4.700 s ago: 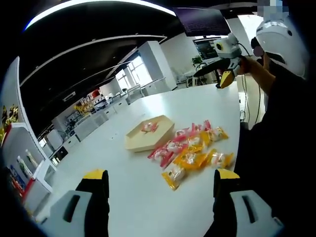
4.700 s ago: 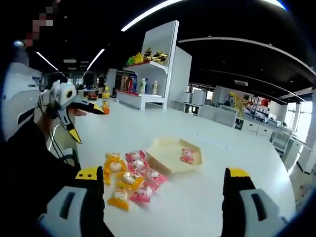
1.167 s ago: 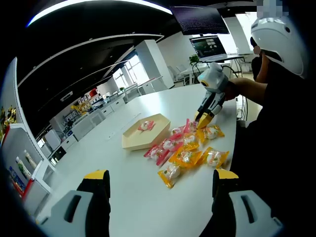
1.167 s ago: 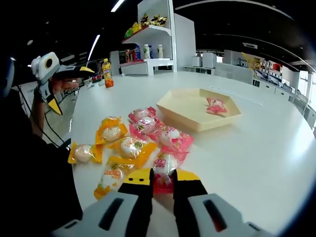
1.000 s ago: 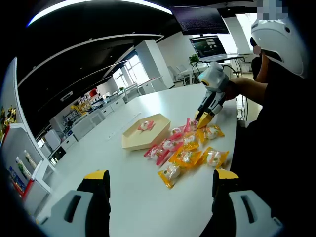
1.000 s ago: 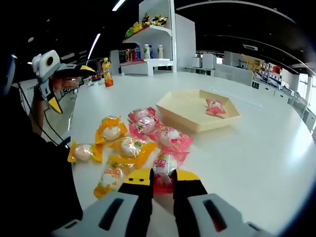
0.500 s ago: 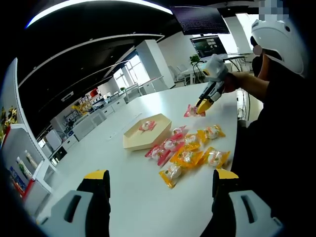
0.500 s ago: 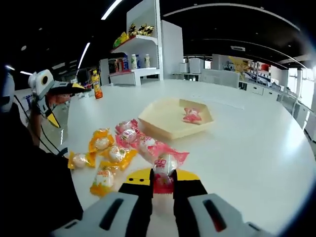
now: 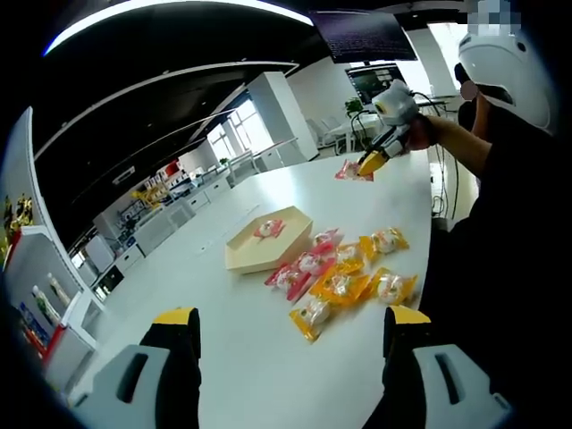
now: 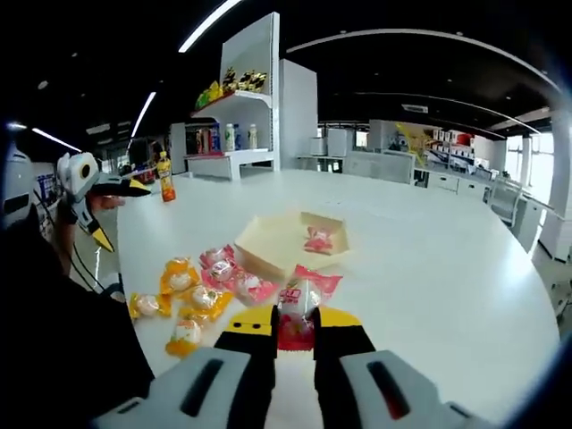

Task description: Pick up the marshmallows scattered on the table and place them into the bowl on the table

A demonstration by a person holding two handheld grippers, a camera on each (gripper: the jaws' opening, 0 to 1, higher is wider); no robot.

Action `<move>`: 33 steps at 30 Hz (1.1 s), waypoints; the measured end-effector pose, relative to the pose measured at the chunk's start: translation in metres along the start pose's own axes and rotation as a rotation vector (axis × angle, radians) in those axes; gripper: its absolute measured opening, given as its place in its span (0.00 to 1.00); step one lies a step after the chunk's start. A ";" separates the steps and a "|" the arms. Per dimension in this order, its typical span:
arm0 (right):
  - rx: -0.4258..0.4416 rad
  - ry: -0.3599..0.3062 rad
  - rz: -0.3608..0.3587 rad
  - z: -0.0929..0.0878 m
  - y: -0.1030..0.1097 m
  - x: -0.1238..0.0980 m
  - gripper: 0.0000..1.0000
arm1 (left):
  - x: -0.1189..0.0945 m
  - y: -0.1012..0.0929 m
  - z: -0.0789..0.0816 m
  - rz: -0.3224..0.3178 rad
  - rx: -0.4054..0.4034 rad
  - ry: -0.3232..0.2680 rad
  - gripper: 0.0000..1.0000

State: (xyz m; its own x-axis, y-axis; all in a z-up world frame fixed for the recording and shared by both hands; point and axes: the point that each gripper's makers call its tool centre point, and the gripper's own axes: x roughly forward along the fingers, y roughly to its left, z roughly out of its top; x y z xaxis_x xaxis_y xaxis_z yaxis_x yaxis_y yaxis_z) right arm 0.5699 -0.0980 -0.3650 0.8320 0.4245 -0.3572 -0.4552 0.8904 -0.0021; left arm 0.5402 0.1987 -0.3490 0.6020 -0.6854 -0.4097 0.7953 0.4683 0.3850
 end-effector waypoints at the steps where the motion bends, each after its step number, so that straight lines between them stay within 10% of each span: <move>1: 0.000 -0.001 -0.001 0.000 0.000 0.000 0.12 | 0.000 -0.001 0.001 -0.002 0.001 -0.002 0.83; 33: 0.002 -0.026 -0.004 0.014 0.003 -0.014 0.12 | 0.000 0.001 0.005 0.002 -0.014 -0.019 0.90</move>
State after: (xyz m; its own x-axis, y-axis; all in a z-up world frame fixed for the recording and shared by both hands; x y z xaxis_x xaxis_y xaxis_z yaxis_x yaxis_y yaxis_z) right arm 0.5615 -0.0988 -0.3471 0.8417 0.4256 -0.3324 -0.4517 0.8922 -0.0014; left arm 0.5403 0.1967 -0.3443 0.6023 -0.6948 -0.3930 0.7950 0.4775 0.3742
